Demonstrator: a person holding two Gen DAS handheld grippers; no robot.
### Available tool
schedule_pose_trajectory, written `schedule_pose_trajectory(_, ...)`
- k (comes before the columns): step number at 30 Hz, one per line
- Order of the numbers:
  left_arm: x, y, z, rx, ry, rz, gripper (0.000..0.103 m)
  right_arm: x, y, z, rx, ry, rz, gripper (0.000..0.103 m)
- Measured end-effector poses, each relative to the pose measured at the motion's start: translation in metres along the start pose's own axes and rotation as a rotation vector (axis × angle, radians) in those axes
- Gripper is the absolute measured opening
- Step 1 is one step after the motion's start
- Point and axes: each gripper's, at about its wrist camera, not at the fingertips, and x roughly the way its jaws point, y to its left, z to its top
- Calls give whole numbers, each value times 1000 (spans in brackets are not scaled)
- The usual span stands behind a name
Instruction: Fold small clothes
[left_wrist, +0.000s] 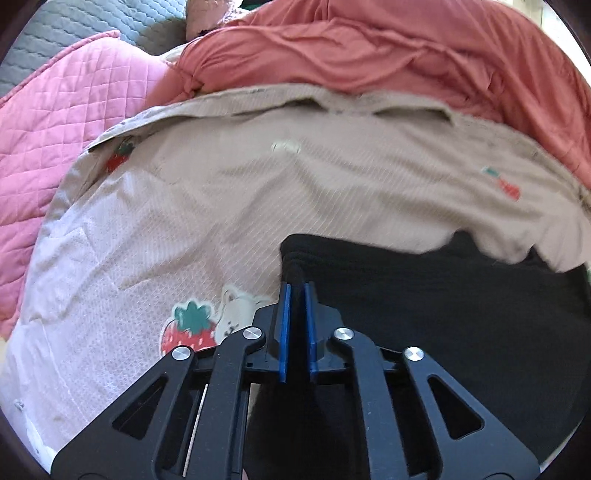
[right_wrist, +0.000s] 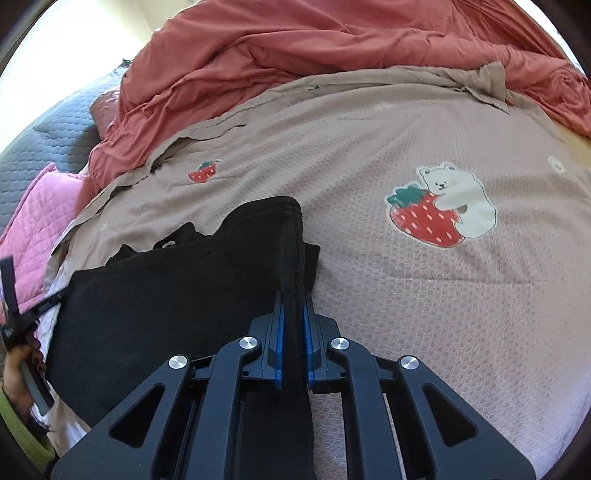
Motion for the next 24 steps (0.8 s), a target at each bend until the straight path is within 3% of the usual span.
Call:
schedule_pose_trajectory(4,5,9,-6,-14,14,19,16,6,1,-3,-12,28,-23,11)
schedule_pose_trajectory(7,-8,16,-11,-49,-4,15,17,2,-4,-2,10,23,-41,28)
schedule_pose_trajectory(11,-42,14,-20,-34,-68,7,18,-5,-1,0,14,11,-34,29)
schedule_pose_trajectory(15,-73,7,-39,-31,-85,-43,32,-19,22,0,-81,-41,-36,37)
schedule_pose_trajectory(18,-86,-4,-58,-5,-67,-74,38,-31,53,-8,-204,-60,20,39)
schedule_pose_trajectory(20,-85,-11,-69,22,-34,-74,41,-36,75,-20,-300,-61,57,45)
schedule_pose_trajectory(24,-76,-15,-88,45,13,-29,46,-31,92,-35,-357,1,98,52)
